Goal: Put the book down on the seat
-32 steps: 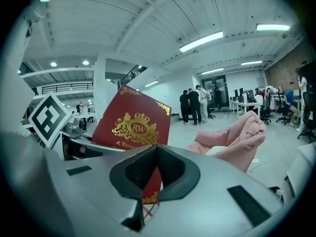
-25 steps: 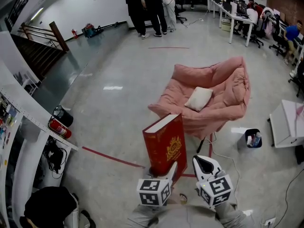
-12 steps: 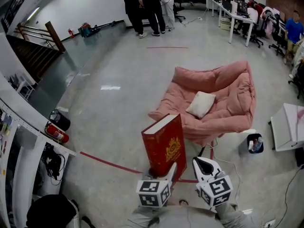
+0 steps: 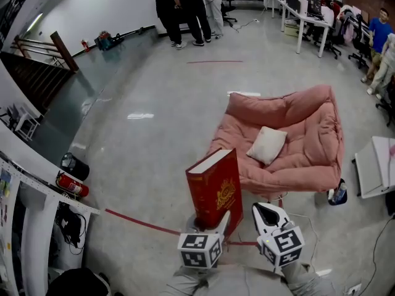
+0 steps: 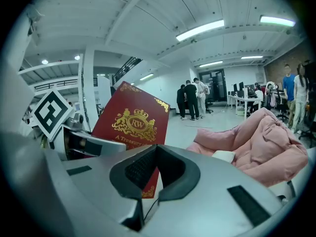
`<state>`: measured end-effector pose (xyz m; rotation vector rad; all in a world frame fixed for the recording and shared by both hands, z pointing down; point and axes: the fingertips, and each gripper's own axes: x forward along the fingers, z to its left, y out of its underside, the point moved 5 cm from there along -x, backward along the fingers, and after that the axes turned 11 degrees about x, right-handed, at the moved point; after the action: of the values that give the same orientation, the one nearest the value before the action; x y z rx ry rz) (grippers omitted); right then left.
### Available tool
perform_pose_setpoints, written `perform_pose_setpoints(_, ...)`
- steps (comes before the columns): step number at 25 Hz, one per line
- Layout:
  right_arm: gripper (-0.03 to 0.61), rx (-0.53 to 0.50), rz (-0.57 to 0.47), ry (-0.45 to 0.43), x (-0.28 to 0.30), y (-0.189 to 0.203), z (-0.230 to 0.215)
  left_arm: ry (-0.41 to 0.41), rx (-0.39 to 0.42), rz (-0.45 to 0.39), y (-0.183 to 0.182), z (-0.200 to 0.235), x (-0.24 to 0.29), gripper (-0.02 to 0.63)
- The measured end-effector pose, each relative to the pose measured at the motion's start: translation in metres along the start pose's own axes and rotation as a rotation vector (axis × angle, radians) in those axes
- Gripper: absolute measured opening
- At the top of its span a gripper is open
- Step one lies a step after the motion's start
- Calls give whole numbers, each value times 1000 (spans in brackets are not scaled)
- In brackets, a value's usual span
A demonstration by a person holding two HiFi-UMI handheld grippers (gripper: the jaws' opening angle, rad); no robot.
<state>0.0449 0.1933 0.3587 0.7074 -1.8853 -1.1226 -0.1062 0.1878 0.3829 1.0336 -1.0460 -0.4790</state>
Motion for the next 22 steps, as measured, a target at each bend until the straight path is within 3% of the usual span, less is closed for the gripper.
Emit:
perform_pose_setpoints(12,5,21,-22,72,95,-44,-25,81,48,16,-47,74,74,258)
perform_pose_setpoints(22,5,45,-5,100,143,-53,-37,127,63,39,-63,106,117,256)
